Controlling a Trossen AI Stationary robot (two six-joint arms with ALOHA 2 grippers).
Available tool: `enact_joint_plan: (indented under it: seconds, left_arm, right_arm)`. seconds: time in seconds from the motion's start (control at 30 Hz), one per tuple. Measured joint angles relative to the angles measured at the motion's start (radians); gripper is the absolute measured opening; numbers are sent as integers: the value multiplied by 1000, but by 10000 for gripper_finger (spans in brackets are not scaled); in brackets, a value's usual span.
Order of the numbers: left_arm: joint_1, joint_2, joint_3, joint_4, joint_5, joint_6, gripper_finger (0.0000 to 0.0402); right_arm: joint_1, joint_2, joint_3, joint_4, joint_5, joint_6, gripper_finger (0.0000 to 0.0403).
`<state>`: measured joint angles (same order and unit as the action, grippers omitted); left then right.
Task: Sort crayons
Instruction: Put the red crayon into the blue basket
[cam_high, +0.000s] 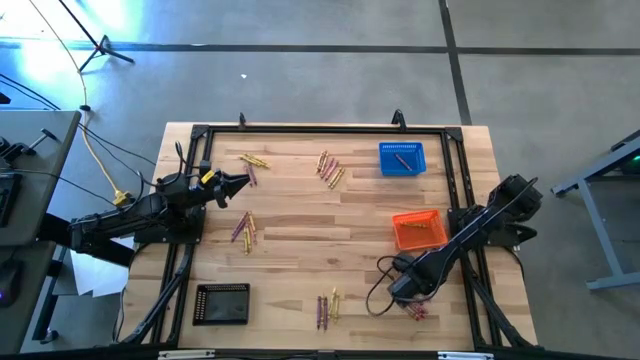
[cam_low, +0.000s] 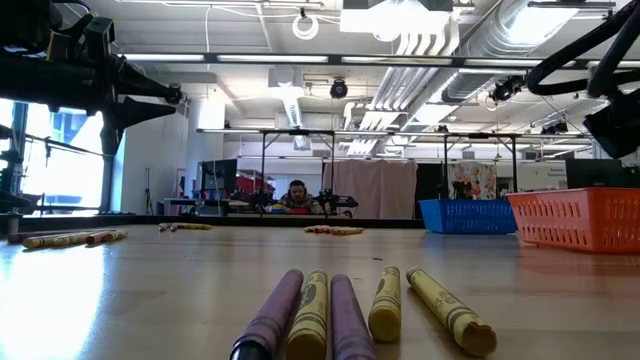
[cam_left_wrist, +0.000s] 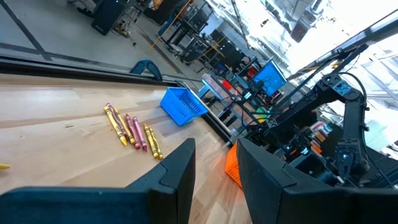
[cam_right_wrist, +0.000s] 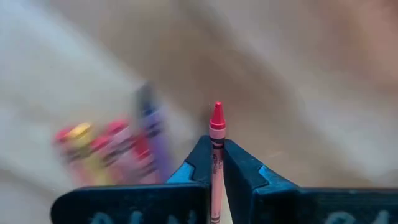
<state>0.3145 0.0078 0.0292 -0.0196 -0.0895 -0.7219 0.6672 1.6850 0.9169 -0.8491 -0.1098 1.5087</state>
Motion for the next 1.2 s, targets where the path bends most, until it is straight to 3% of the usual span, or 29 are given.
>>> enact_joint_plan:
  seconds: [0.2,0.37,0.57,0.73,0.83,1.03,1.2]
  left_arm:
    - [0,0,0,0,0,0,106]
    - [0,0,0,0,0,0,106]
    - [0,0,0,0,0,0,106]
    - [0,0,0,0,0,0,106]
    - [0,0,0,0,0,0,106]
    - [0,0,0,0,0,0,106]
    - [0,0,0,0,0,0,106]
  right_arm:
    - [-6,-145,4,-112,21,36,6]
    - [-6,-318,48,-131,137,35,6]
    - [-6,-504,159,-222,492,-50,6]
    - [-38,-605,275,-299,802,-245,5]
    - [-82,-637,334,-300,934,-405,5]
    - [-189,-650,469,-300,993,-697,5]
    - [-262,-650,569,-299,998,-808,5]
